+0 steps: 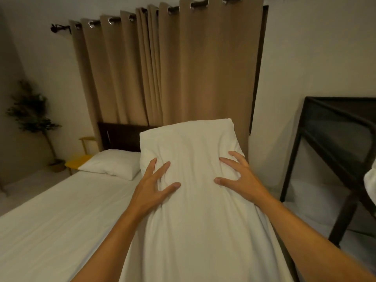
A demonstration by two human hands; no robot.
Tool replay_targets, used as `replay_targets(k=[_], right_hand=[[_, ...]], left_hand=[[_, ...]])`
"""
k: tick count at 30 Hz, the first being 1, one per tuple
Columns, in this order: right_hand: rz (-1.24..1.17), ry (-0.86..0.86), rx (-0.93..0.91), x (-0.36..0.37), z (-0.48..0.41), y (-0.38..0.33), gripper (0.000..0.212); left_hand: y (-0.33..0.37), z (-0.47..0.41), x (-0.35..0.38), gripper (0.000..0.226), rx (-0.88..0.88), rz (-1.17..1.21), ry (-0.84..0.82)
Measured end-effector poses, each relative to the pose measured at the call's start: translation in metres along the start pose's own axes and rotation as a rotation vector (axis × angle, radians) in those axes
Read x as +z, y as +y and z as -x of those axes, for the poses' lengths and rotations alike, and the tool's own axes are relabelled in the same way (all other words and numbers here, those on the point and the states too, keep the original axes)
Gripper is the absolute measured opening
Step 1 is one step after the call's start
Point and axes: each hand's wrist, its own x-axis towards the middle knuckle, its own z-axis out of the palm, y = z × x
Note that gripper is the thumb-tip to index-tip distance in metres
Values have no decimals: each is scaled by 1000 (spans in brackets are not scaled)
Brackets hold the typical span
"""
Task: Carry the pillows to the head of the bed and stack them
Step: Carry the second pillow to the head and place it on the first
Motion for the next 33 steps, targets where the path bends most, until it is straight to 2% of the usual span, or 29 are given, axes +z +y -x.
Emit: replay_targets(k=[8, 17, 21, 27, 31, 33], right_hand=[[-3, -11, 11, -14, -122, 90, 80], [-48, -127, 5, -26, -286, 203, 77], [-50, -183, -56, -31, -371, 241, 80], [-62, -296, -126, 4, -473, 286, 76], [-74, -363, -151, 47, -544, 317, 86], [-82, -387, -168, 73, -578, 329, 84]], left_hand=[[-29, -127, 64, 76, -32, -16, -4], [-65, -274, 148, 79, -149, -76, 30], [-74, -330, 175, 78, -195, -93, 109], [-126, -390, 199, 77, -300, -144, 162], [-171, -431, 207, 80, -358, -145, 222], [-199, -452, 211, 83, -396, -142, 256]])
